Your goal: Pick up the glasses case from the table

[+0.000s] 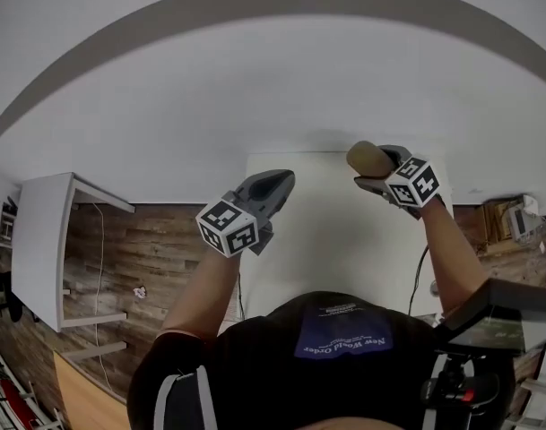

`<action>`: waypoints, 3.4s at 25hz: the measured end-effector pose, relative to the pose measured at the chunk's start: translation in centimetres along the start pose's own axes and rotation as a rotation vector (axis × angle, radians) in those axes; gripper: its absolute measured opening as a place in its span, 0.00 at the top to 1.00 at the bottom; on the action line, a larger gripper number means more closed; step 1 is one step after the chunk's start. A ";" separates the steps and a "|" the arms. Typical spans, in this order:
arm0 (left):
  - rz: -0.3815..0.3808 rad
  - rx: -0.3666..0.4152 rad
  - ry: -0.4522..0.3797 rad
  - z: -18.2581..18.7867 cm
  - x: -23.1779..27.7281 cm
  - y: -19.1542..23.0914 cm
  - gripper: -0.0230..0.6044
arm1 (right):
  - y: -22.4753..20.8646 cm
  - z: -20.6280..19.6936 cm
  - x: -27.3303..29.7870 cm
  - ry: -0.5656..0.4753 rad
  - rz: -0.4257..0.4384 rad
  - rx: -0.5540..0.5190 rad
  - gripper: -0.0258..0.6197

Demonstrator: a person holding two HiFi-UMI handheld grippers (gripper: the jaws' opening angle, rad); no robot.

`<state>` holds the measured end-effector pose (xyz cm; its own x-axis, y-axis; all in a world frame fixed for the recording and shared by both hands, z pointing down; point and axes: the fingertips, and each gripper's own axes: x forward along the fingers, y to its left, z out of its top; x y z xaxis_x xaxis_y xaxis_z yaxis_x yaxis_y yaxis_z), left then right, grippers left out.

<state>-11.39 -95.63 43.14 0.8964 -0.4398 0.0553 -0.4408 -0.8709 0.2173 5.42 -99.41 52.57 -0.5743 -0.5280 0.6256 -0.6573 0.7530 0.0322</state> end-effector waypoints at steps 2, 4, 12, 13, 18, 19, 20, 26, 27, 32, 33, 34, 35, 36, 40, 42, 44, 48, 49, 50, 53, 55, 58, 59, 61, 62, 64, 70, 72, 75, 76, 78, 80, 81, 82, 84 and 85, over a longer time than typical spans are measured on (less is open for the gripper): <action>0.000 0.019 -0.008 1.1 -0.1 -2.0 0.97 | 0.6 0.2 -2.5 -0.020 -0.007 -0.005 0.34; 0.009 0.032 -0.024 2.2 0.1 -4.3 0.97 | 0.7 0.1 -5.5 -0.043 -0.012 -0.014 0.34; 0.109 0.054 -0.095 5.7 1.9 -16.1 0.97 | 0.9 -1.5 -18.6 -0.133 -0.007 -0.031 0.34; 0.121 0.057 -0.102 6.0 2.0 -18.1 0.97 | 1.3 -1.7 -20.4 -0.144 0.000 -0.040 0.34; 0.182 0.069 -0.118 6.3 0.6 -21.6 0.97 | 3.4 -1.4 -23.7 -0.218 0.044 -0.062 0.34; 0.191 0.072 -0.119 6.7 0.2 -21.9 0.97 | 3.7 -1.1 -24.3 -0.232 0.052 -0.060 0.34; 0.194 0.077 -0.123 7.2 -0.1 -22.1 0.97 | 3.9 -0.8 -24.9 -0.246 0.058 -0.057 0.34; 0.143 0.146 -0.121 9.4 -0.4 -23.7 0.97 | 5.0 0.2 -28.4 -0.335 0.041 -0.043 0.34; 0.132 0.154 -0.117 9.6 -0.1 -23.9 0.97 | 4.9 0.2 -29.0 -0.349 0.033 -0.038 0.34; 0.090 0.168 -0.116 10.9 0.2 -24.5 0.97 | 4.6 0.2 -31.7 -0.420 -0.005 0.004 0.34; 0.083 0.163 -0.121 11.3 -0.4 -24.4 0.97 | 4.9 0.6 -32.0 -0.435 -0.017 0.012 0.34; 0.080 0.156 -0.127 11.8 -0.9 -24.2 0.97 | 5.1 1.2 -32.3 -0.450 -0.028 0.016 0.34; 0.079 0.152 -0.134 12.4 -1.3 -23.7 0.97 | 5.0 2.0 -32.4 -0.465 -0.036 0.017 0.34; 0.080 0.150 -0.140 12.8 -1.5 -23.0 0.97 | 4.8 2.7 -32.2 -0.478 -0.039 0.014 0.34; 0.080 0.146 -0.152 8.7 -1.2 -20.3 0.97 | 4.2 1.3 -29.3 -0.527 -0.019 0.024 0.34; 0.071 0.133 -0.157 7.9 -1.8 -20.4 0.97 | 5.0 0.7 -29.4 -0.546 -0.009 0.033 0.34; 0.066 0.116 -0.163 9.6 -2.4 -21.1 0.97 | 5.5 2.2 -31.2 -0.554 -0.010 0.032 0.34; 0.066 0.099 -0.163 11.1 -3.6 -21.3 0.97 | 6.7 4.3 -32.5 -0.574 0.001 0.028 0.34; 0.066 0.099 -0.162 10.9 -4.1 -21.2 0.97 | 7.3 4.4 -32.0 -0.578 0.007 0.027 0.34; 0.065 0.100 -0.160 10.8 -4.5 -21.1 0.97 | 7.9 4.5 -31.7 -0.581 0.013 0.027 0.34; 0.064 0.104 -0.153 10.6 -4.7 -21.3 0.97 | 8.3 4.5 -31.6 -0.590 0.024 0.027 0.34; 0.064 0.102 -0.152 10.4 -4.6 -21.5 0.97 | 8.3 4.4 -31.6 -0.592 0.028 0.027 0.34; 0.069 0.099 -0.150 10.3 -4.7 -21.4 0.97 | 8.1 4.4 -31.5 -0.598 0.028 0.032 0.34; 0.071 0.098 -0.149 10.2 -4.7 -21.4 0.97 | 8.0 4.4 -31.5 -0.600 0.026 0.035 0.34; 0.074 0.098 -0.148 10.2 -4.8 -21.5 0.97 | 7.8 4.4 -31.5 -0.603 0.022 0.037 0.34; 0.076 0.098 -0.149 10.1 -4.8 -21.5 0.97 | 7.8 4.3 -31.5 -0.603 0.020 0.035 0.34; 0.080 0.100 -0.149 10.0 -5.0 -21.5 0.97 | 7.9 4.3 -31.5 -0.603 0.017 0.026 0.34; 0.089 0.107 -0.149 9.9 -5.1 -21.4 0.97 | 7.7 4.2 -31.4 -0.605 0.013 0.007 0.34; 0.089 0.108 -0.149 9.9 -5.1 -21.4 0.97 | 7.8 4.2 -31.4 -0.606 0.013 0.005 0.34; 0.089 0.108 -0.150 10.0 -5.2 -21.5 0.97 | 7.9 4.2 -31.5 -0.605 0.013 0.000 0.33; 0.089 0.107 -0.150 10.0 -5.2 -21.5 0.97 | 7.9 4.2 -31.5 -0.604 0.013 -0.002 0.34; 0.089 0.106 -0.150 10.0 -5.1 -21.4 0.97 | 7.9 4.3 -31.5 -0.604 0.013 -0.003 0.34; 0.088 0.106 -0.150 10.0 -5.1 -21.3 0.97 | 7.9 4.3 -31.4 -0.604 0.015 -0.004 0.34; 0.087 0.105 -0.150 10.0 -5.0 -21.3 0.97 | 7.9 4.3 -31.4 -0.603 0.015 -0.004 0.34; 0.086 0.105 -0.150 10.0 -5.0 -21.3 0.97 | 7.9 4.3 -31.4 -0.603 0.015 -0.004 0.34; 0.084 0.105 -0.150 10.0 -4.9 -21.4 0.97 | 7.9 4.2 -31.4 -0.603 0.015 -0.004 0.34; 0.083 0.105 -0.150 10.0 -4.9 -21.4 0.97 | 7.9 4.2 -31.4 -0.602 0.015 -0.004 0.34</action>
